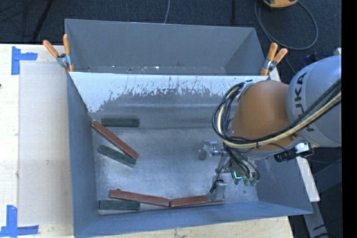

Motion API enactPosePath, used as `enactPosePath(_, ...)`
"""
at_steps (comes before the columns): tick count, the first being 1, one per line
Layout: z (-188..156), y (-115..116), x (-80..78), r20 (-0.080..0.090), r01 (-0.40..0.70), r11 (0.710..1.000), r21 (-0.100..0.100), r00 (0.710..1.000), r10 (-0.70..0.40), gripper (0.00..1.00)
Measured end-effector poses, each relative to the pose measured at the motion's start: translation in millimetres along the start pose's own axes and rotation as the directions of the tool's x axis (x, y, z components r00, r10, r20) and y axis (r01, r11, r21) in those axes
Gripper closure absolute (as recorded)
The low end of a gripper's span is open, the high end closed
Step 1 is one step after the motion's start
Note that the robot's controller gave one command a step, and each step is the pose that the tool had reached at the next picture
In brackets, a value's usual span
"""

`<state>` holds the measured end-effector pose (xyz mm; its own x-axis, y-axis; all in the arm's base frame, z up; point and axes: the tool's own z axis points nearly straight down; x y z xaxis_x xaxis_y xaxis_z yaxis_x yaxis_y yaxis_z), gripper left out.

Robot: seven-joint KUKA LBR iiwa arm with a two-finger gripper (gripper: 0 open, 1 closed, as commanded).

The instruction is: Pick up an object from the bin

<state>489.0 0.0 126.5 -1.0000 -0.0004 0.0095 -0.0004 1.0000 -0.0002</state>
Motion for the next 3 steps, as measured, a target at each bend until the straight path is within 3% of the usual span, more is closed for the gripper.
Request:
enactPosePath(1, -3.5, 0.0, -2.0, 0.007, 0.0, 1.0, 0.0, 1.0, 0.0, 0.0)
enactPosePath(2, 12.9, -1.4, 4.8, 0.013, 0.164, 0.986, 0.002, 0.986, -0.164, 0.0)
enactPosePath(3, 36.6, -5.8, 11.6, 0.013, 0.354, 0.935, 0.004, 0.935, -0.354, 0.0)
